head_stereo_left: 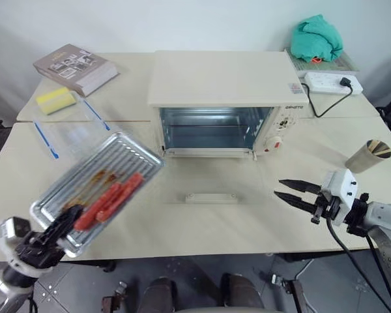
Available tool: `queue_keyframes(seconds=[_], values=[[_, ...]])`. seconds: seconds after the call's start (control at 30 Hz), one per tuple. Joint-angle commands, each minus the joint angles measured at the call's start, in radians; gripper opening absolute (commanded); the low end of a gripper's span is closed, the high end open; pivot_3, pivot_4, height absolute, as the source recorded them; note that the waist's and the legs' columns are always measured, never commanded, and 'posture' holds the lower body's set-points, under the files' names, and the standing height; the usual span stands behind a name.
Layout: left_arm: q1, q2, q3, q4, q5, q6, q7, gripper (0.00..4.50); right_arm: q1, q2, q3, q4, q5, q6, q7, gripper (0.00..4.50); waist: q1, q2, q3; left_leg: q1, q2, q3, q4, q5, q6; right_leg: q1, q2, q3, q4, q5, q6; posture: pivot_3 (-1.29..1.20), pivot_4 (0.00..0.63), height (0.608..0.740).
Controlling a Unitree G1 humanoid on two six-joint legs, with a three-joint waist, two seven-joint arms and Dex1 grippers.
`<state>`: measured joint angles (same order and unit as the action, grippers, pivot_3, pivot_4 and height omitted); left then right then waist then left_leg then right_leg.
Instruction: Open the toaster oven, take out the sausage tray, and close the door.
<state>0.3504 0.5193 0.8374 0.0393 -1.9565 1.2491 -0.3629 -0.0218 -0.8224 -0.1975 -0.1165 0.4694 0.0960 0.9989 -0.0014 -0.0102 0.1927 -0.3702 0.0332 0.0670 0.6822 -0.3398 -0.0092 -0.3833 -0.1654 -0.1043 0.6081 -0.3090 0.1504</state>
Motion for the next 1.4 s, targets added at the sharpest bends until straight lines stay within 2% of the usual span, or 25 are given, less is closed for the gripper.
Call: queue_keyframes(seconds=[0.03,0.33,0.4,0.53,0.87,1.13,1.27,1.4], values=[[0.047,-0.053,0.057,-0.059,-0.016,-0.021,-0.007,0.00,-0.056,-0.009,0.025,0.089,-0.051,-0.011,0.027,0.04,-0.001,0.000,0.000,0.000,0.000,0.000,0.000,0.000,0.000,0.000,0.000,0.000,0.000,0.000,0.000,0.00,0.150,0.740],[0.020,-0.222,0.076,-0.122,-0.016,-0.139,0.115,0.00,-0.168,0.047,0.149,0.248,-0.136,0.044,0.060,0.01,0.000,-0.001,0.000,0.000,0.000,0.001,0.000,0.000,0.000,0.000,0.000,0.000,-0.002,0.000,0.000,0.00,0.150,0.740],[-0.001,-0.246,0.084,-0.128,-0.016,-0.164,0.156,0.00,-0.171,0.055,0.156,0.239,-0.108,0.035,0.114,0.01,0.000,-0.002,-0.001,0.000,0.000,0.001,0.000,0.000,0.000,0.000,-0.001,0.000,-0.002,0.000,0.000,0.00,0.150,0.740],[-0.015,-0.266,0.093,-0.135,-0.016,-0.171,0.183,0.00,-0.195,0.113,0.111,0.192,-0.045,0.035,0.097,0.01,0.000,-0.004,-0.002,0.000,0.000,0.001,0.000,0.000,0.000,0.001,0.000,-0.001,-0.001,0.000,0.000,0.00,0.150,0.740],[-0.069,-0.186,0.078,-0.052,-0.016,-0.121,0.224,0.00,-0.152,0.099,0.023,-0.003,0.094,0.181,0.096,0.01,0.001,-0.004,-0.002,0.000,0.000,0.001,0.000,-0.001,0.000,0.001,0.000,-0.001,-0.001,0.000,0.000,0.00,0.150,0.740],[-0.080,-0.098,0.022,-0.008,-0.016,-0.049,0.204,0.00,-0.235,0.157,-0.056,-0.117,0.227,0.280,-0.039,0.01,0.002,-0.003,-0.002,0.000,0.000,-0.001,0.000,-0.001,0.000,0.000,0.000,-0.001,-0.001,0.000,0.000,0.00,0.150,0.740],[-0.089,-0.052,-0.004,0.009,-0.016,-0.026,0.191,0.00,-0.286,0.197,-0.065,-0.109,0.237,0.274,-0.095,0.01,0.004,-0.003,-0.002,-0.001,0.000,-0.001,0.000,-0.001,-0.001,0.000,0.000,-0.001,-0.001,0.000,0.000,0.00,0.150,0.740],[-0.110,0.043,-0.086,-0.004,-0.016,0.021,0.165,0.00,-0.316,0.219,-0.065,-0.123,0.220,0.266,-0.146,0.01,0.005,-0.003,-0.002,-0.001,0.000,-0.001,0.000,-0.001,-0.001,-0.001,0.000,-0.001,0.000,0.000,0.000,0.00,0.150,0.740]])
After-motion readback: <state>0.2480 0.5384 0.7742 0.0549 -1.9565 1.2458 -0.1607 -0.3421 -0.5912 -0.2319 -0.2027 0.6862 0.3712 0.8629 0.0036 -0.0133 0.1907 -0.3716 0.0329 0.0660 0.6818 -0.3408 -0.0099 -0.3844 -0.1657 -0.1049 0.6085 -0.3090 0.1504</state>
